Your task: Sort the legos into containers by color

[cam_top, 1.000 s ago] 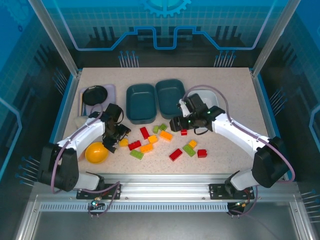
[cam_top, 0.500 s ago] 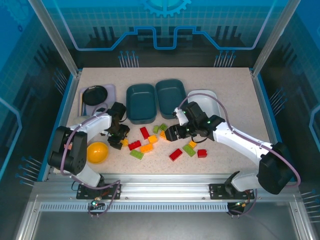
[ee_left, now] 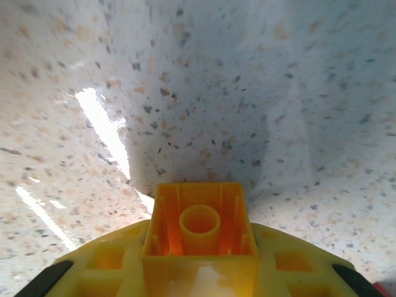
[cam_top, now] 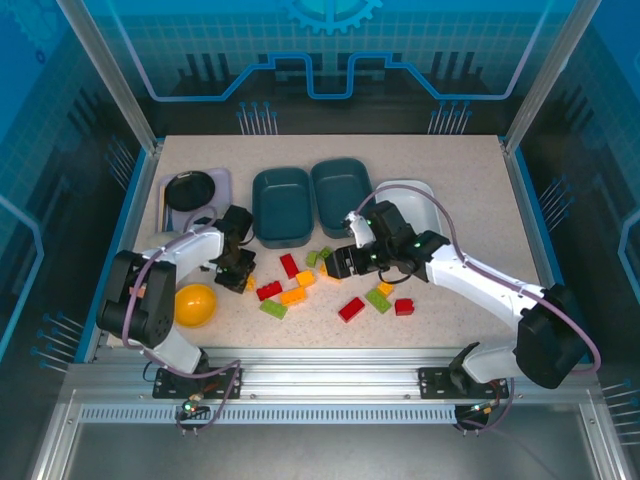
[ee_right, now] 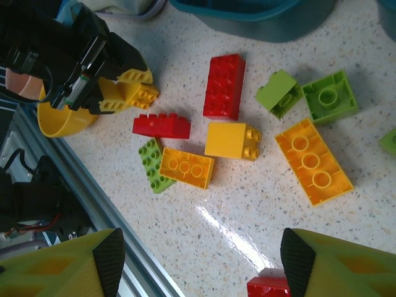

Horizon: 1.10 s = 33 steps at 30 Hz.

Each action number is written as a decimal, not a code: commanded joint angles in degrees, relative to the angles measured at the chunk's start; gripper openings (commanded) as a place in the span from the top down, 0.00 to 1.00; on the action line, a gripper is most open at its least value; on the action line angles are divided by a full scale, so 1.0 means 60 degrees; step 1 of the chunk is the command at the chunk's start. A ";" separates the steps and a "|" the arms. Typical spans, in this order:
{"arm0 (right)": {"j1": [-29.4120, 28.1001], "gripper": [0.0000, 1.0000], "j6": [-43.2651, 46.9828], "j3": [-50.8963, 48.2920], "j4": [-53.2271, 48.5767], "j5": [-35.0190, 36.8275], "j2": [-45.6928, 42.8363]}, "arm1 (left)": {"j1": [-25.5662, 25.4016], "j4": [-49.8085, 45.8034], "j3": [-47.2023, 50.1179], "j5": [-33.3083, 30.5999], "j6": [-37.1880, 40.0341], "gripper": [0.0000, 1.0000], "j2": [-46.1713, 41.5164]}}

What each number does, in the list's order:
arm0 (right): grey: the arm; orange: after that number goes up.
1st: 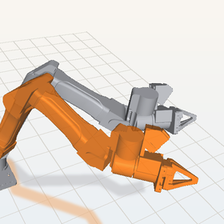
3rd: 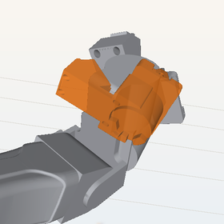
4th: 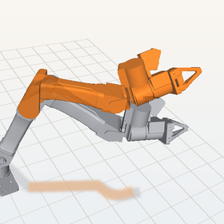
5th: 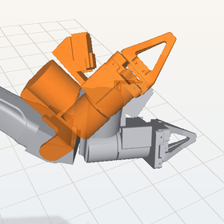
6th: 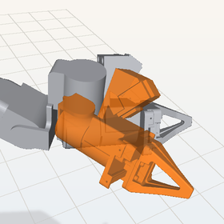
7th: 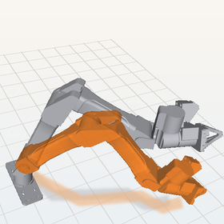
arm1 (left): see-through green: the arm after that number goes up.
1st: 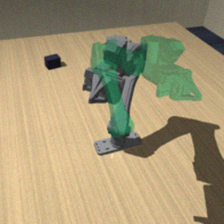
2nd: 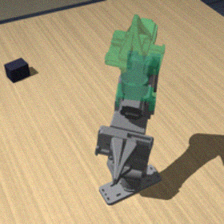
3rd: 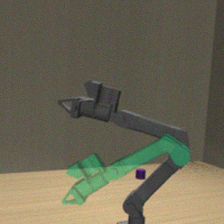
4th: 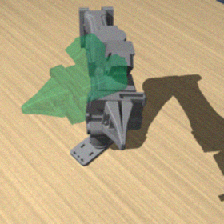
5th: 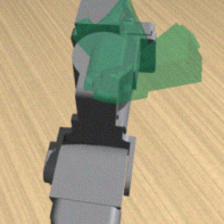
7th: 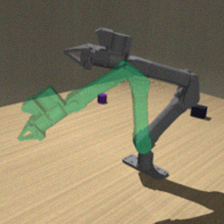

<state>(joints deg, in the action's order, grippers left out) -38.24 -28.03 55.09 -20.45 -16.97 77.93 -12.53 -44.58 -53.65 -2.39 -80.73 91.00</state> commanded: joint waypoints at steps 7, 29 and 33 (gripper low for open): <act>0.0861 0.30 -0.1520 -0.0166 0.0140 0.2088 -0.1172 | -0.0399 -0.1111 -0.4105 -0.1232 0.3532 0.84 0.0594; 0.2570 0.34 -0.2488 -0.2392 -0.5085 0.2328 -0.2652 | -0.0401 -0.1628 -0.9719 0.0589 0.6376 0.42 0.6400; 0.2305 0.33 -0.2188 -0.2442 -0.5096 0.2218 -0.1831 | -0.0523 -0.1714 -0.9672 0.0546 0.6452 0.30 0.5824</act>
<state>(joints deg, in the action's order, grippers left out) -23.33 -42.44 41.17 -49.01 -1.45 64.36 -14.81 -52.27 -110.43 -0.12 -43.29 129.60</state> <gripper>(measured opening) 0.671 0.683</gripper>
